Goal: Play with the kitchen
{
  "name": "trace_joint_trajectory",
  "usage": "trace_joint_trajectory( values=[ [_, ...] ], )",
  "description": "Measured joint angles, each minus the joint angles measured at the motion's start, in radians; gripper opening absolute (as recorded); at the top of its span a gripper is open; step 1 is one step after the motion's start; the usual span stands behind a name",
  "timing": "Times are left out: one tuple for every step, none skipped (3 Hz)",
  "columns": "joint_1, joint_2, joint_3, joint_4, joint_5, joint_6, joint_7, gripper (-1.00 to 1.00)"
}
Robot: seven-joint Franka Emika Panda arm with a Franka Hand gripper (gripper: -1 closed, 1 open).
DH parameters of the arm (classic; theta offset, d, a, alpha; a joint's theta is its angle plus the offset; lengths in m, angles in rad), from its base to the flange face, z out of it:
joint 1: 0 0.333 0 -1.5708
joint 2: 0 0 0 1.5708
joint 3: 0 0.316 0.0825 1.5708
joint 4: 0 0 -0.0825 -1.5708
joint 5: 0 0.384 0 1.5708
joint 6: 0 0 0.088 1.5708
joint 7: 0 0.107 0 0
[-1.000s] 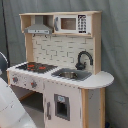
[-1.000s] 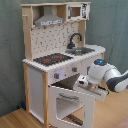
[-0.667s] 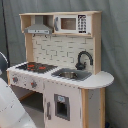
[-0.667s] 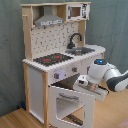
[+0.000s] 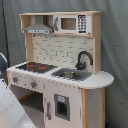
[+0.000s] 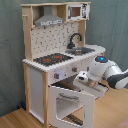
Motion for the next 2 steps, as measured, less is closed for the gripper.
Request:
trace_joint_trajectory(
  values=[
    [0.052,-0.016,-0.067,0.0,-0.055,-0.017,0.036,1.0],
    [0.111,-0.041,-0.139,0.0,-0.11,-0.043,0.07,1.0]
  ],
)
